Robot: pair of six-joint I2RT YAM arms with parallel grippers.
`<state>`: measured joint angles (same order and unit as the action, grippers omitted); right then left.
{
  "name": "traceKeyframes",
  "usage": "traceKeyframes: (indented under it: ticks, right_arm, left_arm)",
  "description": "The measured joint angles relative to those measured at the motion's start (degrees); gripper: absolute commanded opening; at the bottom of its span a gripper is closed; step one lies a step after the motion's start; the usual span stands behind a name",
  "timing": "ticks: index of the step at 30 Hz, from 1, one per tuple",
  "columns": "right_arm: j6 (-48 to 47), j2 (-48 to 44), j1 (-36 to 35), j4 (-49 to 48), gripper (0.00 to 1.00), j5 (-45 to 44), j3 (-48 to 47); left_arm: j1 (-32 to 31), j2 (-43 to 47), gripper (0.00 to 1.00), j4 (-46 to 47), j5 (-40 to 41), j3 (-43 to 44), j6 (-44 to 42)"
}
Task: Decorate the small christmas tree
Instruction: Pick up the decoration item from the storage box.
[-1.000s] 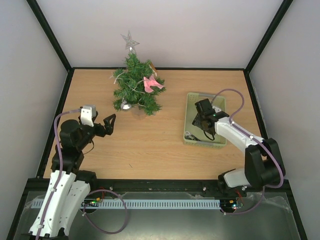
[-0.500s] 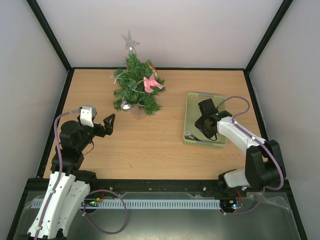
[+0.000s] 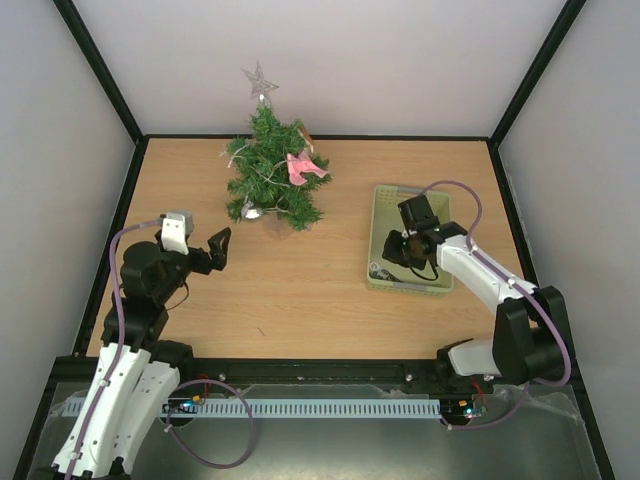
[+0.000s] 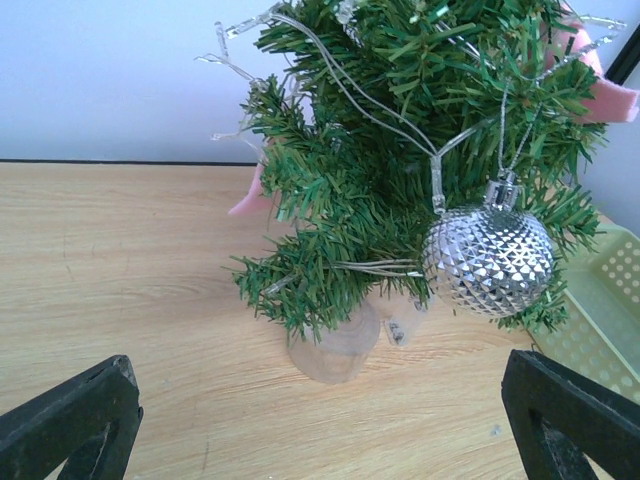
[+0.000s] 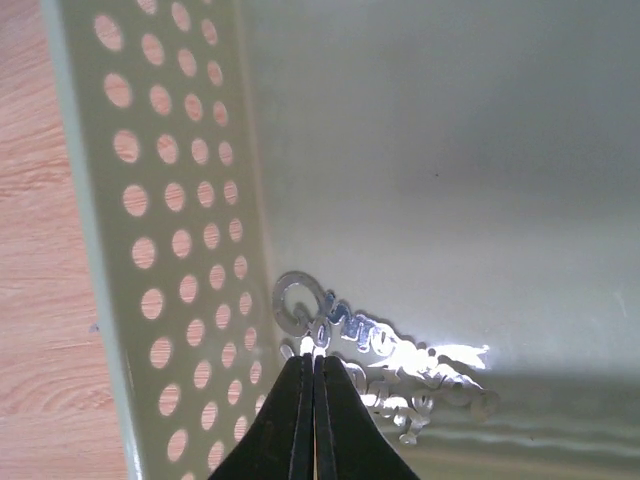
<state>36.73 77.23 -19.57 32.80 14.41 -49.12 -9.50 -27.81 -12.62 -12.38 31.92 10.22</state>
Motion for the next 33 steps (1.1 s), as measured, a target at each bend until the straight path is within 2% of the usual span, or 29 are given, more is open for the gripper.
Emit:
traceKeyframes:
  ticks: [8, 19, 33]
  right_arm:
    - [-6.1, 6.0, 0.1, 0.4, 0.02, 3.5, -0.2]
    - [-9.1, 12.0, 0.1, -0.9, 0.02, 8.3, 0.5]
    - [-9.5, 15.8, 0.1, -6.5, 0.02, -1.6, -0.4]
  left_arm:
    - [-0.9, -0.2, 1.00, 0.0, 0.2, 0.0, -0.4]
    - [-0.9, -0.2, 1.00, 0.0, 0.7, 0.0, -0.6]
    - [-1.7, 0.0, 1.00, -0.1, 1.8, -0.1, -0.8]
